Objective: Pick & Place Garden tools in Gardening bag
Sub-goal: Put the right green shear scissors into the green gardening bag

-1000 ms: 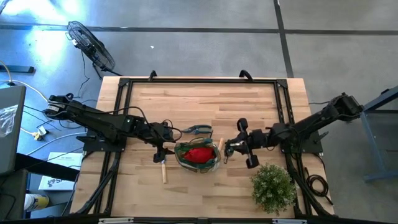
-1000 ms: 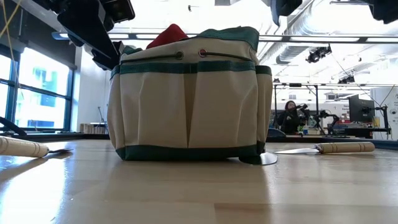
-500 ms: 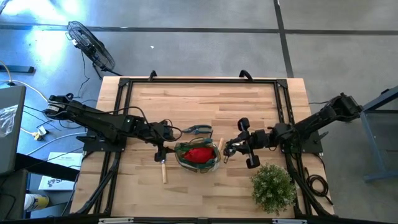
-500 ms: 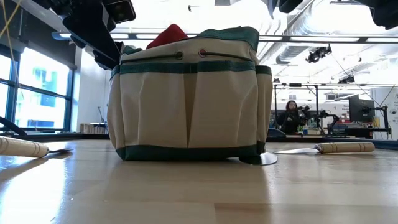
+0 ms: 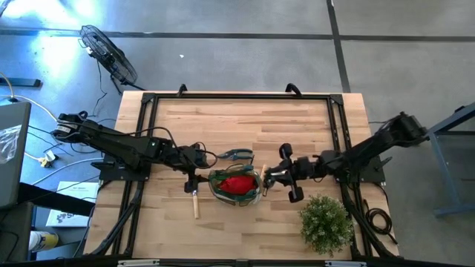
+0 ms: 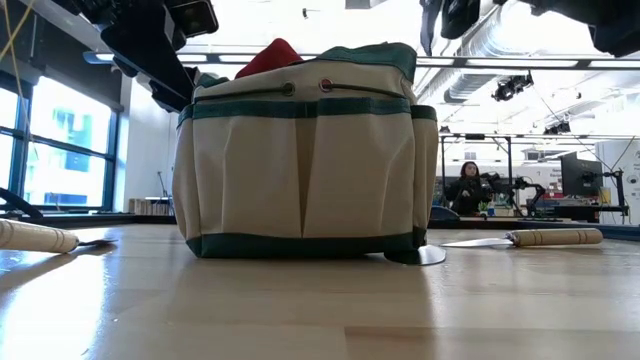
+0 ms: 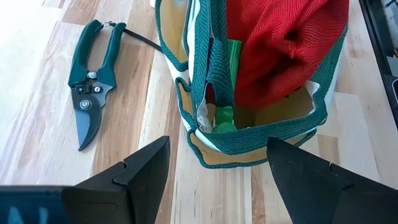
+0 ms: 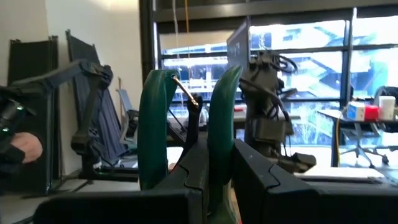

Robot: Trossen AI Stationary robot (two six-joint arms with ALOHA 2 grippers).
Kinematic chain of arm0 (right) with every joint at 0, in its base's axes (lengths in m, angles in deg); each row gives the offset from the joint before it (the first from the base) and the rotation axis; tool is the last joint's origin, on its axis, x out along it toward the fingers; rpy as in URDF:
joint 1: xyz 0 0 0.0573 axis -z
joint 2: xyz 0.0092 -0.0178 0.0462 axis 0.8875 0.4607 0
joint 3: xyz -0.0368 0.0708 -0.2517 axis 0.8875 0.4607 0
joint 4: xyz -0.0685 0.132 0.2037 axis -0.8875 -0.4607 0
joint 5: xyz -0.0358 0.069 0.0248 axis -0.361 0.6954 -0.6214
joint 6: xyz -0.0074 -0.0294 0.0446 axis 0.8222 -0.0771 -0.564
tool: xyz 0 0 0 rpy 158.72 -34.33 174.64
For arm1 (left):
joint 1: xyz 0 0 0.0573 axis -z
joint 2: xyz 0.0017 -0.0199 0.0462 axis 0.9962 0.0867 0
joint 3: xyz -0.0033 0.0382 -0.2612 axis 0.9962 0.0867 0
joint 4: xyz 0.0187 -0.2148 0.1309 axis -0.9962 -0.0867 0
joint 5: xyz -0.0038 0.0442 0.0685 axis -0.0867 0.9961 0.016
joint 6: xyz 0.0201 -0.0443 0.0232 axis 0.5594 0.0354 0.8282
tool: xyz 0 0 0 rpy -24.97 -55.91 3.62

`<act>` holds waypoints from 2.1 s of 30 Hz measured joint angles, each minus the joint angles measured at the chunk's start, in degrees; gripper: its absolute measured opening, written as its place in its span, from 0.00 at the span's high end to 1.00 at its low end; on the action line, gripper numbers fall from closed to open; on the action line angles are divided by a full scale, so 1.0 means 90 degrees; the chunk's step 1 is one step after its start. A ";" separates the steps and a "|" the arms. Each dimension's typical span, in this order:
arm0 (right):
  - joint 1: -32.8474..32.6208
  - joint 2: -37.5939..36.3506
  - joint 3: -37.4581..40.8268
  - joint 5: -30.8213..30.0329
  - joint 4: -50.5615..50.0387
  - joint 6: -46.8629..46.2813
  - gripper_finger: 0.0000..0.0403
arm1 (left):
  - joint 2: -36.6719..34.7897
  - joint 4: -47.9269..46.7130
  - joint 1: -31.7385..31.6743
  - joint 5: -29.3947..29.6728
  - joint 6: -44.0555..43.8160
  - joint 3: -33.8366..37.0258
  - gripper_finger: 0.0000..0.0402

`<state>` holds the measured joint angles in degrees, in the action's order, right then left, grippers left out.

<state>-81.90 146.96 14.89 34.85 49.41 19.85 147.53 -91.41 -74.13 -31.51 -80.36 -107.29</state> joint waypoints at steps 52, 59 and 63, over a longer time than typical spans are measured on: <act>0.0748 0.1864 -0.0006 0.0167 0.0147 -0.1186 0.91 | 0.0000 0.0052 0.0000 0.0016 -0.0130 0.0000 0.35; 0.0748 0.2158 -0.0006 0.0244 0.0522 -0.1256 0.91 | 0.0000 0.0051 0.0000 0.0015 -0.0143 0.0000 0.35; 0.0748 0.2158 -0.0006 0.0222 0.0514 -0.1221 0.91 | 0.0000 0.0052 0.0000 0.0015 -0.0143 0.0000 0.35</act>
<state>-75.17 166.39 14.83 36.85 54.04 8.86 147.53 -90.94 -74.13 -31.37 -81.65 -107.29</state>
